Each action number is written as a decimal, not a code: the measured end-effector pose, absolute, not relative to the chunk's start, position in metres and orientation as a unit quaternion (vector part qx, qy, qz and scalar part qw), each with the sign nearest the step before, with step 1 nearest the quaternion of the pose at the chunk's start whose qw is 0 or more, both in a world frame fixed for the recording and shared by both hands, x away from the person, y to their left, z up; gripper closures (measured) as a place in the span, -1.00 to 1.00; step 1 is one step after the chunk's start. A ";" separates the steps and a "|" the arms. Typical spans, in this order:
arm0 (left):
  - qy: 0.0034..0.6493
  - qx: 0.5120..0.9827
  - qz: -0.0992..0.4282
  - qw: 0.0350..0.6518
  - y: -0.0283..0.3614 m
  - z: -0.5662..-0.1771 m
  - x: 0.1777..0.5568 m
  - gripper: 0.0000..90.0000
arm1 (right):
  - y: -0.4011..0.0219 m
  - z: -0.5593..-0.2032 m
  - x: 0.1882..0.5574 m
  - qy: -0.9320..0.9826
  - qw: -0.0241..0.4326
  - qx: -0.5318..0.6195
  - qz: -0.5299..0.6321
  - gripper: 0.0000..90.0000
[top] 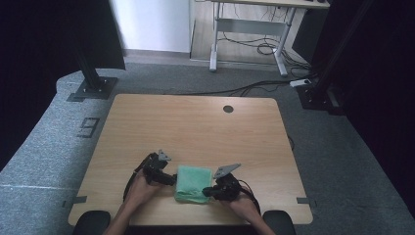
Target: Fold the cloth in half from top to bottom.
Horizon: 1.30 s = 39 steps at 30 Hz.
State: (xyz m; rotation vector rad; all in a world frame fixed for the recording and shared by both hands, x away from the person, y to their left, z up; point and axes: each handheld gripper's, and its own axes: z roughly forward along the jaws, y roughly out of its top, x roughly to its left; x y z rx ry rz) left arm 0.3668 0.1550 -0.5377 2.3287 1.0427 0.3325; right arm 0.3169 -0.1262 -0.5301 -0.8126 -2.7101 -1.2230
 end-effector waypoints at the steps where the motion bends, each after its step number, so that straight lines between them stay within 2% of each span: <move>1: 0.387 0.871 0.121 0.278 0.156 -0.537 0.367 -0.74 | -0.127 -0.532 0.317 -0.878 0.031 -0.264 -0.397 0.86; 4: 0.385 0.874 0.124 0.271 0.161 -0.532 0.367 -0.73 | -0.128 -0.533 0.317 -0.876 0.039 -0.266 -0.400 0.72; 8: 0.390 0.866 0.115 0.292 0.172 -0.520 0.366 -0.72 | -0.132 -0.523 0.318 -0.871 0.024 -0.266 -0.413 0.30; 12: 0.394 0.856 0.123 0.313 0.178 -0.506 0.365 -0.72 | -0.143 -0.510 0.324 -0.862 -0.003 -0.273 -0.426 0.02; 17: 0.366 0.859 0.119 0.337 0.158 -0.496 0.359 -0.73 | -0.145 -0.512 0.335 -0.861 -0.039 -0.296 -0.411 -0.26; 23: 0.337 0.879 0.108 0.320 0.140 -0.505 0.340 -0.75 | -0.132 -0.528 0.338 -0.863 -0.065 -0.316 -0.388 -0.60; 29: 0.344 0.880 0.103 0.311 0.146 -0.521 0.315 -0.74 | -0.128 -0.541 0.328 -0.869 -0.079 -0.315 -0.373 -0.67; 39: 0.342 0.883 0.119 0.298 0.148 -0.526 0.306 -0.73 | -0.130 -0.546 0.319 -0.870 -0.101 -0.312 -0.369 -0.70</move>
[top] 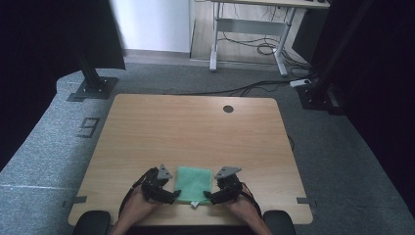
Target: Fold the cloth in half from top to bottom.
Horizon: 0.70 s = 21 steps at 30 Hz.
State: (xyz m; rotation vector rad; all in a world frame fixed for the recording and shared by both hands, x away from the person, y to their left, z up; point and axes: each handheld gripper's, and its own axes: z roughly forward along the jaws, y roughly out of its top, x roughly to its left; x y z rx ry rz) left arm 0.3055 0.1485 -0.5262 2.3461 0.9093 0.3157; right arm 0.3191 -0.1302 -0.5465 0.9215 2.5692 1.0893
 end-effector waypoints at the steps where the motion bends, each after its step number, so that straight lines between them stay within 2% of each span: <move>1: 0.343 0.883 0.120 0.297 0.150 -0.527 0.305 -0.73 | -0.131 -0.547 0.319 0.869 0.100 0.313 0.370 -0.70; 7: 0.339 0.886 0.130 0.288 0.149 -0.530 0.304 -0.73 | -0.130 -0.546 0.318 0.868 0.102 0.313 0.371 -0.68; 13: 0.338 0.882 0.123 0.303 0.151 -0.527 0.298 -0.71 | -0.132 -0.541 0.311 0.861 0.083 0.316 0.389 -0.68; 21: 0.340 0.883 0.121 0.299 0.153 -0.531 0.295 -0.71 | -0.129 -0.545 0.307 0.871 0.095 0.306 0.373 -0.68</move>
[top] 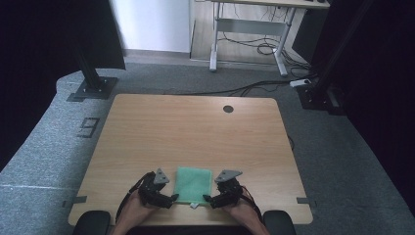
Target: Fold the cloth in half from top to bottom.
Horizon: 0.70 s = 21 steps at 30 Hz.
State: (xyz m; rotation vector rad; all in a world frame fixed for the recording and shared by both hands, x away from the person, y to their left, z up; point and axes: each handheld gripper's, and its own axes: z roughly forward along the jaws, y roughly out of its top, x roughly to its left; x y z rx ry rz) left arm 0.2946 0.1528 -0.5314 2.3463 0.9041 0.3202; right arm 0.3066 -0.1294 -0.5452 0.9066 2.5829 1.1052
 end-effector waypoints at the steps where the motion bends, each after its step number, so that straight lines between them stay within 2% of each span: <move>1: 0.339 0.884 0.124 0.297 0.152 -0.532 0.294 -0.71 | -0.129 -0.546 0.306 0.872 0.094 0.305 0.371 -0.68; 21: 0.357 0.871 0.127 0.313 0.150 -0.540 0.313 -0.78 | -0.133 -0.549 0.319 0.868 0.111 0.312 0.371 -0.68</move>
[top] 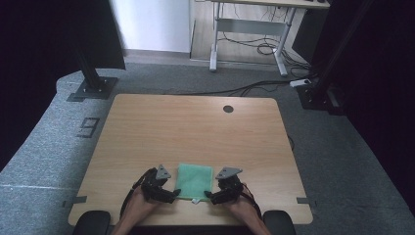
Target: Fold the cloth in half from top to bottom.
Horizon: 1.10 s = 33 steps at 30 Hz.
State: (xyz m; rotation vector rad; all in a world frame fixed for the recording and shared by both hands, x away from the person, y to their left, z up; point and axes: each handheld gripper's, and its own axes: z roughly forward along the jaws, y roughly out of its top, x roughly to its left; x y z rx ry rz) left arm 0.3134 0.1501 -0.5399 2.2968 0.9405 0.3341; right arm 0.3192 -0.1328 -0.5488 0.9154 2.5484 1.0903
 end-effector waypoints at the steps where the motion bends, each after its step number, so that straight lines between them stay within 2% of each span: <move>1: 0.357 0.871 0.127 0.313 0.150 -0.540 0.315 -0.78 | -0.133 -0.549 0.320 0.867 0.113 0.311 0.372 -0.68; 33: 0.369 0.861 0.149 0.317 0.136 -0.542 0.377 -0.88 | -0.144 -0.548 0.376 0.856 0.134 0.343 0.364 -0.63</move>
